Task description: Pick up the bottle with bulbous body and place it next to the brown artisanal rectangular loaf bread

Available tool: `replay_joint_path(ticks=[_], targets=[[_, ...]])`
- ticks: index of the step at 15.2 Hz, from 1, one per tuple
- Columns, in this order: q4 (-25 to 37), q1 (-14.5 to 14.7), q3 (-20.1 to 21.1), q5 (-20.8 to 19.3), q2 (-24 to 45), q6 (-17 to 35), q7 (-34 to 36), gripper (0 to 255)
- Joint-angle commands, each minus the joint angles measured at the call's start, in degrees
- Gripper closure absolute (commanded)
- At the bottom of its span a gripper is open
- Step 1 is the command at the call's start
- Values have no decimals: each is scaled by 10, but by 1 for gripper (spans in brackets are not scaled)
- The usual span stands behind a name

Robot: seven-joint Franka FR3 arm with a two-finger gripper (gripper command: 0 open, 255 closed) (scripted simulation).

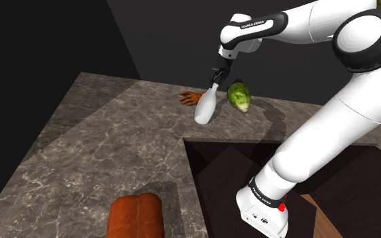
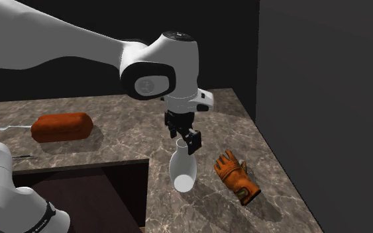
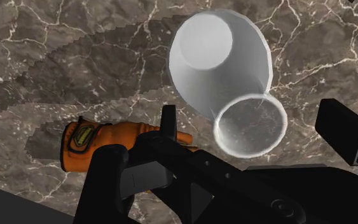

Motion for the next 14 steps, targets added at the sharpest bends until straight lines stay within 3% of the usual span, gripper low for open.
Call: replay_joint_path(ticks=[1,10,11,14], targets=[[-10,0,-1,2,6,16,-1,0],[-17,0,-1,3,11,28,-2,0],[-17,0,-1,3,11,28,-2,255],[-17,0,-1,3,11,28,-2,255]])
